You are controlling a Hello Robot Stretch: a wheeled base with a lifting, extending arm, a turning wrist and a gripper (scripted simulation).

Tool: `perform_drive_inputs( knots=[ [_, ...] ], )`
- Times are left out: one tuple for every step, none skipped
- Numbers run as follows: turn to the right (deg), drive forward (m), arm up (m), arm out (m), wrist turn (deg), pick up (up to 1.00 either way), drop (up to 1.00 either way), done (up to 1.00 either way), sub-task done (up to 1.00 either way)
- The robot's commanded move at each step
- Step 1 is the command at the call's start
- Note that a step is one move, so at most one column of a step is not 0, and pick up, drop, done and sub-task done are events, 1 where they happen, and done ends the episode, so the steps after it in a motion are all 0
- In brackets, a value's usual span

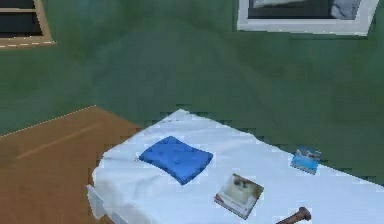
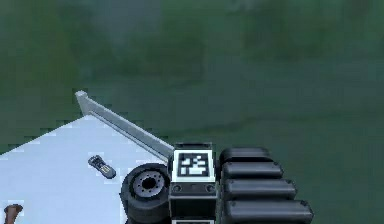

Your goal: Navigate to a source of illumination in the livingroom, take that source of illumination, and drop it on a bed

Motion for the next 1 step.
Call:
perform_drive_inputs(
  knots=[
    [-27.0, 0.00, 0.00, 0.00, 0.0, 0.00, 0.00, 0.00, 0.00]
  ],
)
